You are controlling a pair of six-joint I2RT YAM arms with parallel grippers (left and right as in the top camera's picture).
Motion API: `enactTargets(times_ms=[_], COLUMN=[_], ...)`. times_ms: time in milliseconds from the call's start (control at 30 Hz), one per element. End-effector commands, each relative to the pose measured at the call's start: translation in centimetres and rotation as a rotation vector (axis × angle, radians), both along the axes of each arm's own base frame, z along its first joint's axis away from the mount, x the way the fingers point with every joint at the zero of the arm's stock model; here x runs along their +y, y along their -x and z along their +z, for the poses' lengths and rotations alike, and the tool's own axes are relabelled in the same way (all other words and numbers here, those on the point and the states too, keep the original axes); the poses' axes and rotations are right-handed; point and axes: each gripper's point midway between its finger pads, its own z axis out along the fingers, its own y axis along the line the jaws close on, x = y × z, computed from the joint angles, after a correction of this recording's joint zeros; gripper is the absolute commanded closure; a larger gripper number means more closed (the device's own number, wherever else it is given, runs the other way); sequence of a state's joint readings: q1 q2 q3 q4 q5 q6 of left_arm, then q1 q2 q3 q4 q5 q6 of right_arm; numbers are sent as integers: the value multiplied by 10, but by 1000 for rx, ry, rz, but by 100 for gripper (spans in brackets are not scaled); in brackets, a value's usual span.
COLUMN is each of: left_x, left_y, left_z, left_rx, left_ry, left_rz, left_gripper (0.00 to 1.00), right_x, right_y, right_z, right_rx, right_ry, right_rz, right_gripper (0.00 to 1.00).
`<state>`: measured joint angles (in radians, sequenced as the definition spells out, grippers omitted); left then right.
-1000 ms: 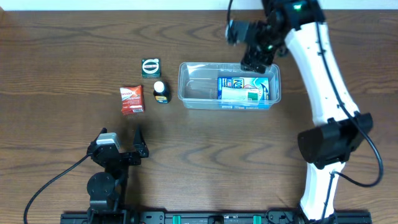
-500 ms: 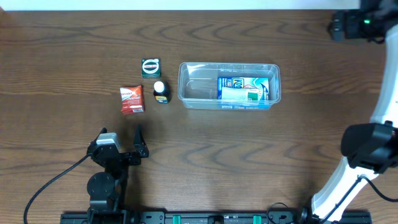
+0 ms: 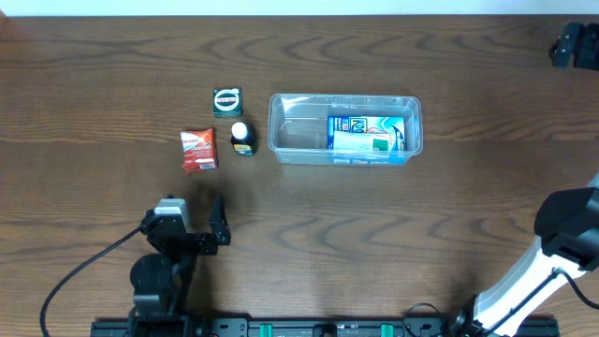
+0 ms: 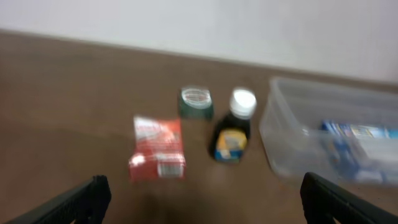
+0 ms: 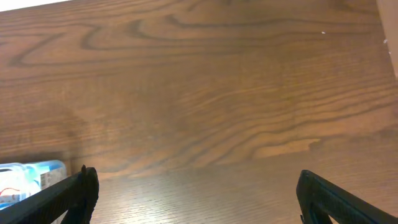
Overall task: Pack container
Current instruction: 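Reach left gripper down to the red Panadol box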
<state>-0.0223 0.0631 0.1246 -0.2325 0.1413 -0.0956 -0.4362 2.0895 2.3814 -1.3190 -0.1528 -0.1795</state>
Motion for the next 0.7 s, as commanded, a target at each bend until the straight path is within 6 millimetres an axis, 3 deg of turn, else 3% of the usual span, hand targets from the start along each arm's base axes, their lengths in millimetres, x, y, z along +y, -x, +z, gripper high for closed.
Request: enactTargets(times_ms=[0, 200, 433, 533, 667], left_x=[-9, -9, -10, -11, -10], left_y=[2, -26, -85, -110, -129], left_z=[41, 99, 137, 129, 96], left_rx=[29, 318, 715, 794, 889], left_ry=[-43, -74, -66, -63, -65], left_rz=[-67, -89, -104, -106, -103], left_gripper=[2, 2, 2, 2, 2], right_x=[-4, -4, -4, -4, -4], right_y=[3, 3, 3, 3, 3], right_z=[9, 9, 9, 9, 9], right_rx=[-21, -21, -21, -20, -21], right_ry=[-1, -1, -1, -2, -1], right_rz=[-26, -25, -24, -25, -25], right_gripper=[1, 1, 1, 1, 1])
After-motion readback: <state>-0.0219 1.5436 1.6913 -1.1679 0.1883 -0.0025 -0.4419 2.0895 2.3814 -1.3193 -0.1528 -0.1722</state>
